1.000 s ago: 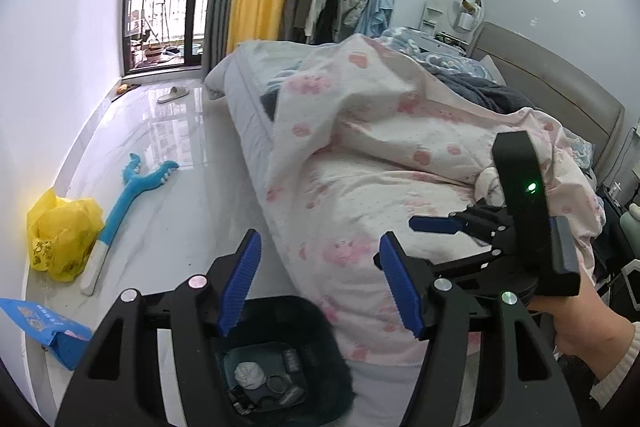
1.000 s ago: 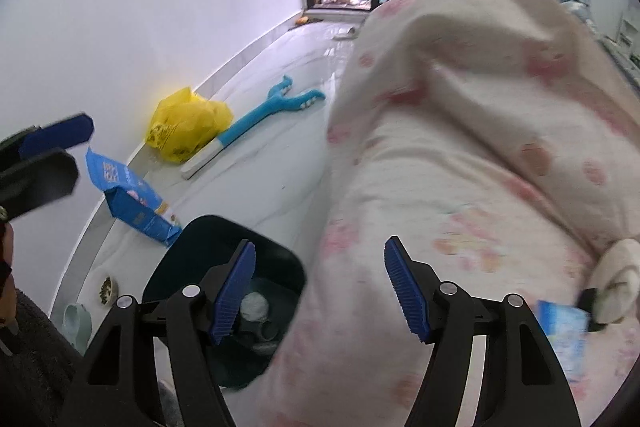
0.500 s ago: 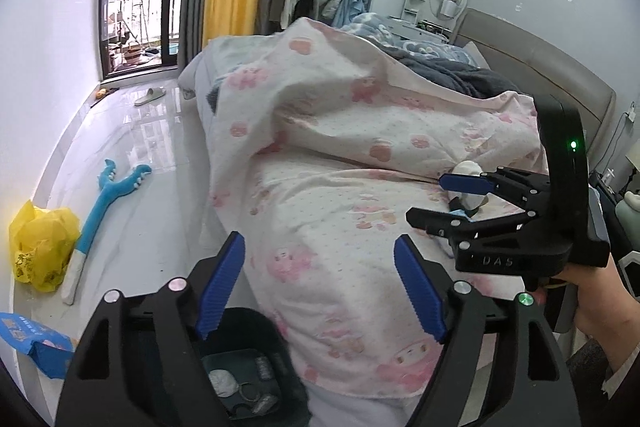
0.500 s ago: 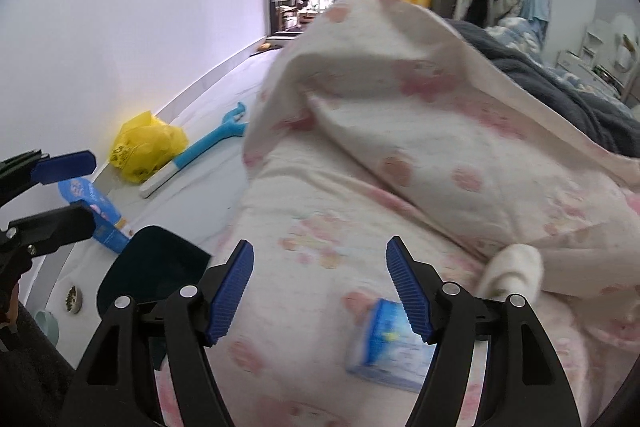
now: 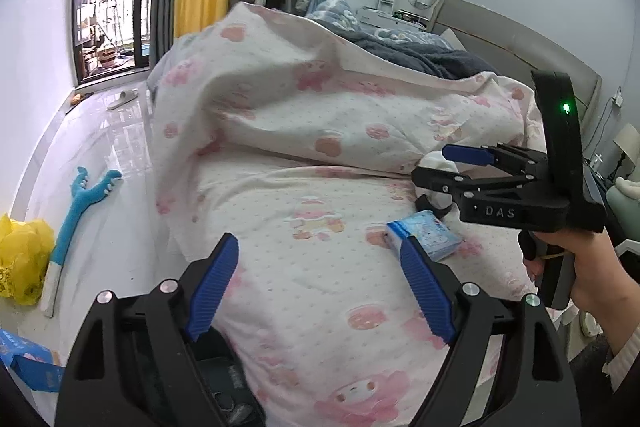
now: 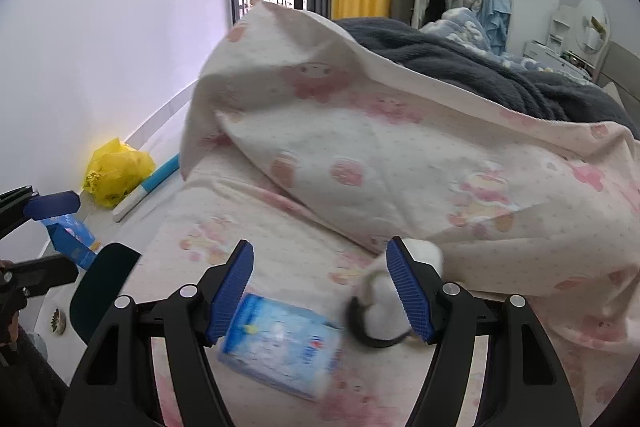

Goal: Collect trash
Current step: 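Grasp the white tissue ball with the right tool while the left tool grasps the blue tissue pack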

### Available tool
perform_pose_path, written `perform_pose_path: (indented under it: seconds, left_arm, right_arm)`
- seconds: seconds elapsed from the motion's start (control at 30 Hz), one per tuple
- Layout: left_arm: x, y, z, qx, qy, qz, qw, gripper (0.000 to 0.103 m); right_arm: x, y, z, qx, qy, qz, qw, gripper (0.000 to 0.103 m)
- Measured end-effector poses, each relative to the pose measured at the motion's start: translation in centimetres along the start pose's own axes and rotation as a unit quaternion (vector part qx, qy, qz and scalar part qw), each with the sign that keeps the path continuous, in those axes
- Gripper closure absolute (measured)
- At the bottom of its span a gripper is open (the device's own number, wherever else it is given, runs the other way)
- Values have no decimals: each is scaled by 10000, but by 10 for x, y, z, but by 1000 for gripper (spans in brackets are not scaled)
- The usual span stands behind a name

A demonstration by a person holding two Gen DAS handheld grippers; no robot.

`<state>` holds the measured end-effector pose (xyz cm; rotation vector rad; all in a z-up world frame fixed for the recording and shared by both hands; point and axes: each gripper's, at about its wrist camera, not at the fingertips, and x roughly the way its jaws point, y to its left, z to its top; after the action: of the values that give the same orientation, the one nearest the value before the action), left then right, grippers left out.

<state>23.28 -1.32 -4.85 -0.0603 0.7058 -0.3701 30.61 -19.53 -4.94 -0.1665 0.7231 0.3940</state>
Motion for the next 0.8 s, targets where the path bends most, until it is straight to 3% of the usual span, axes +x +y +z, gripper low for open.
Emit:
perform_pose_path:
  seconds: [0.3,0.4,0.67,0.8]
  left_arm:
    - [27,-25,-1,27,151,-221,9996,16]
    - [36,-36,-2,81,222,-301,9993,15]
    - [59,-62,-6,210,365,-396,9983,14]
    - [70,-71,-7,259,486,-408,9976,13]
  right_arm:
    - [11,-33,-13,226,169,-9,9996,33]
    - [12,-35,-15,148,223,-45,9996,42]
    - [18,-50,-27,154,354,-110,9992,76]
    - [12,-56,-25,307,247,48,9992,78]
